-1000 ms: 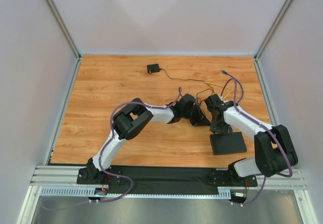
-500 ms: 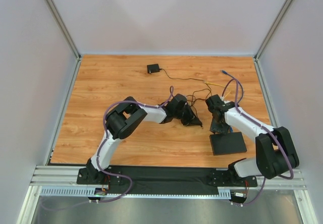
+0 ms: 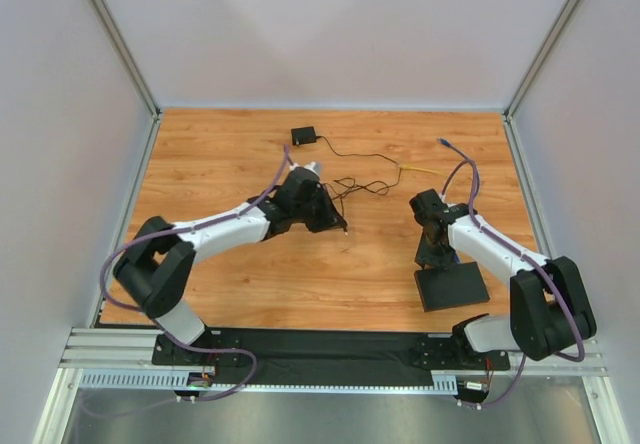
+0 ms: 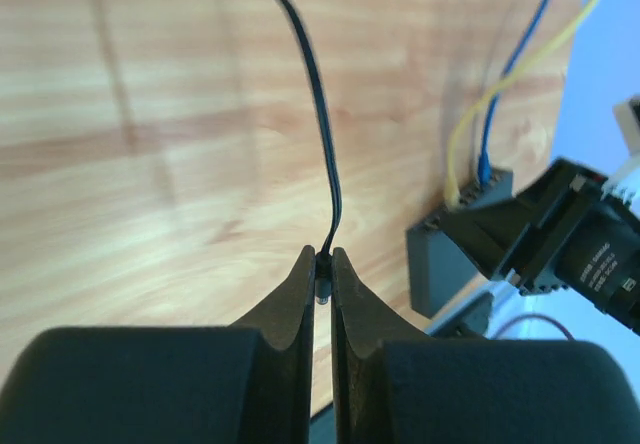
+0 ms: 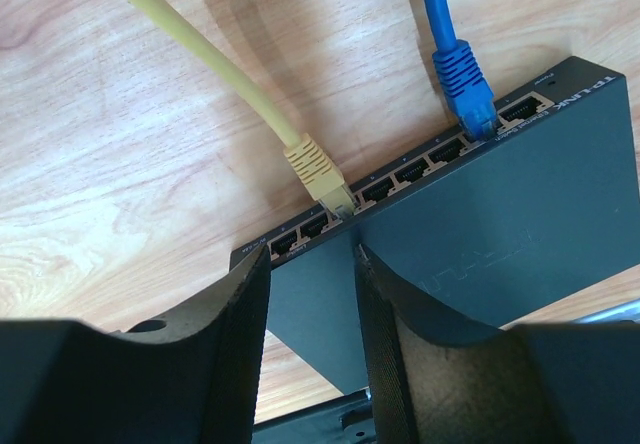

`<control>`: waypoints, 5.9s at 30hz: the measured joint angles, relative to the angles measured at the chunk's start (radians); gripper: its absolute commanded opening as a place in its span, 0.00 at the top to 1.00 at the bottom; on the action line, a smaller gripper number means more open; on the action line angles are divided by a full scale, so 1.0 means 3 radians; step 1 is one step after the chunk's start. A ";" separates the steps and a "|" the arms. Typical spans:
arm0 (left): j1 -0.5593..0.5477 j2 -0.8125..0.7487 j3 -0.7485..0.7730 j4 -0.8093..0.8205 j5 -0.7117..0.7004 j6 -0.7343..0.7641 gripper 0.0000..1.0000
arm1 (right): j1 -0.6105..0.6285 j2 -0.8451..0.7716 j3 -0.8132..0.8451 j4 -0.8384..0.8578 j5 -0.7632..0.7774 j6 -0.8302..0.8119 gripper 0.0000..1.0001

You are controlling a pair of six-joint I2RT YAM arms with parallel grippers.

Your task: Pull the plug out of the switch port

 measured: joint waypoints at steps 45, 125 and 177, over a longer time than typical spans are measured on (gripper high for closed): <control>0.1237 0.0258 0.1184 -0.1425 0.0233 0.1212 0.39 | -0.0215 -0.0615 0.0380 -0.0650 0.0100 0.0172 0.49; -0.0922 0.2319 0.1328 0.1886 0.0689 -0.0797 0.62 | -0.1616 -0.0294 -0.0020 -0.0234 -0.0646 -0.0008 0.60; -0.0938 0.2536 0.1209 0.2607 0.0713 -0.1143 1.00 | -0.1408 -0.0175 -0.0027 -0.0196 -0.0402 -0.0023 0.55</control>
